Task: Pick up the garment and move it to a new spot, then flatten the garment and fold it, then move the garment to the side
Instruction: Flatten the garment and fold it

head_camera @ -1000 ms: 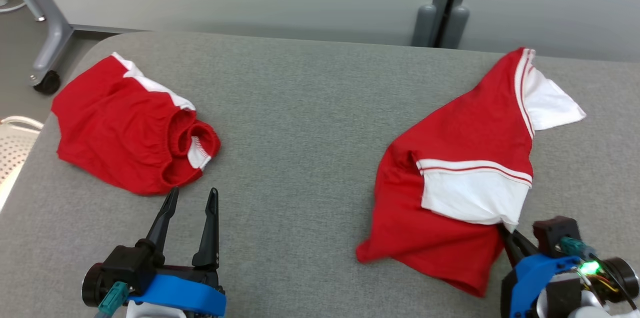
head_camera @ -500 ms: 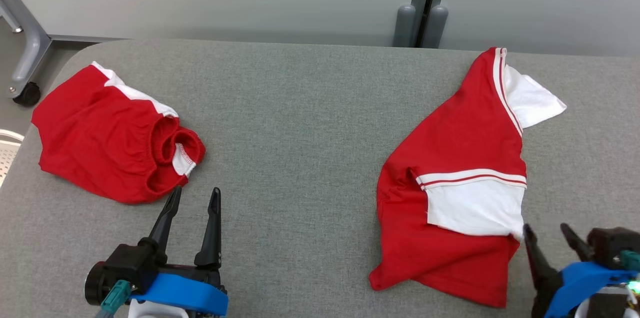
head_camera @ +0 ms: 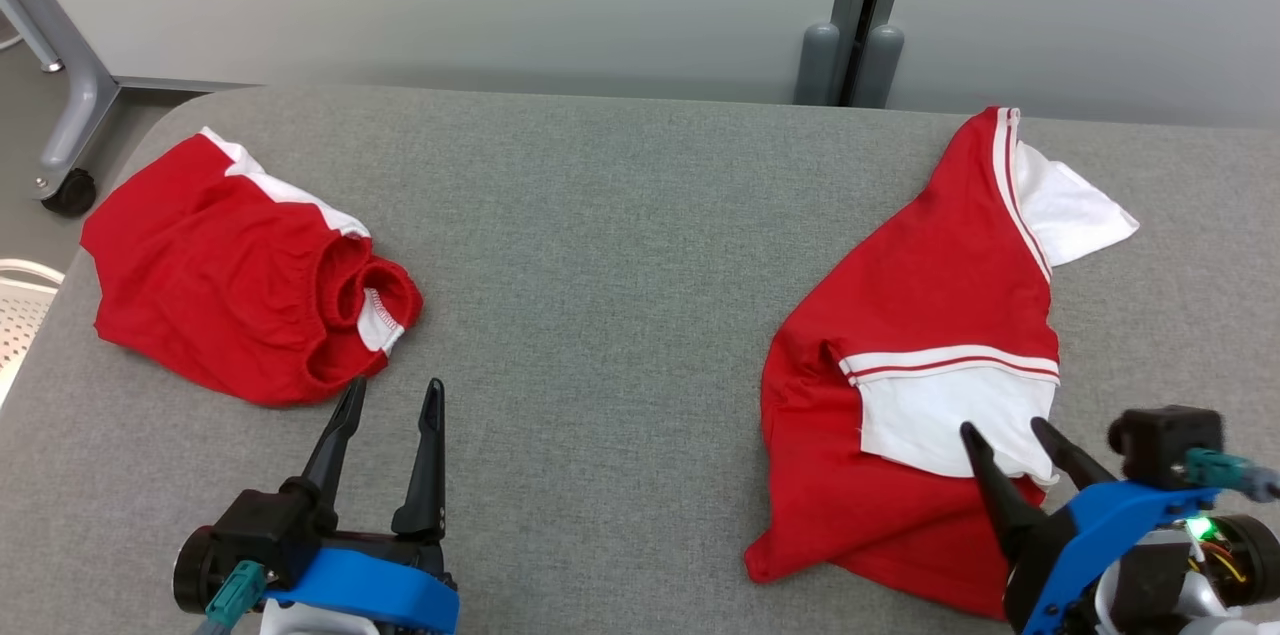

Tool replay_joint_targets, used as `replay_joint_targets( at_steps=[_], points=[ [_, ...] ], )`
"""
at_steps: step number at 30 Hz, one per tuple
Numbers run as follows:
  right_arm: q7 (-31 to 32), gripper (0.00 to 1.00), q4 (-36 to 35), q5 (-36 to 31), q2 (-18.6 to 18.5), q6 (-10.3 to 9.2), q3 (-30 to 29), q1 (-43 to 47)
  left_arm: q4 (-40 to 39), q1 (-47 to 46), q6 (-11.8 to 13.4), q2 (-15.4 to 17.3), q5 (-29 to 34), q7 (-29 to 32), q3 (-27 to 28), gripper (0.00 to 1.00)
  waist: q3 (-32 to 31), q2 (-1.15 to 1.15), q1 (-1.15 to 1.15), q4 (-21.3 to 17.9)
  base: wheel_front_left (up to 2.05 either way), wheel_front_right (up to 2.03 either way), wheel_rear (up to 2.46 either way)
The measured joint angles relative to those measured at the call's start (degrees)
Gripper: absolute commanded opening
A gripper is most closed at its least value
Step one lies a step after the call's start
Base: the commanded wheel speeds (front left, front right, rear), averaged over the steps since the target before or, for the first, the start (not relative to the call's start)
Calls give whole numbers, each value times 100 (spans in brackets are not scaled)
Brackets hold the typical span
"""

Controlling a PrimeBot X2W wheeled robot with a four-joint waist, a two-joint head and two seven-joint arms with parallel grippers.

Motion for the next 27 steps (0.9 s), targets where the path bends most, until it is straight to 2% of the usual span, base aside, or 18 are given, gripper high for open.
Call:
replay_joint_targets(
  at_steps=[2,3,8,11,18,27],
  points=[
    [74,100,-102,-254,3,0,71,43,0,0,0,1,-1,0,0,100,4,0,0,9,0,0,0],
    [287,100,-266,-745,2,0,201,135,-3,2,0,7,-8,0,2,100,14,0,0,23,0,0,0],
    [672,100,-461,-1162,-10,0,437,282,-11,3,8,13,-43,-1,18,100,39,0,0,18,0,0,0],
    [809,100,-365,-1445,-289,0,651,213,-8,1,18,14,-51,-1,20,100,57,0,0,0,0,0,0],
    [949,100,356,-1552,-836,0,1106,-326,19,-34,-3,5,-49,-1,-38,100,47,0,0,33,0,0,0],
    [1082,100,1045,-1567,-1234,0,1324,-635,51,-33,-25,10,-52,-2,-66,100,34,0,0,226,0,0,0]
  ],
)
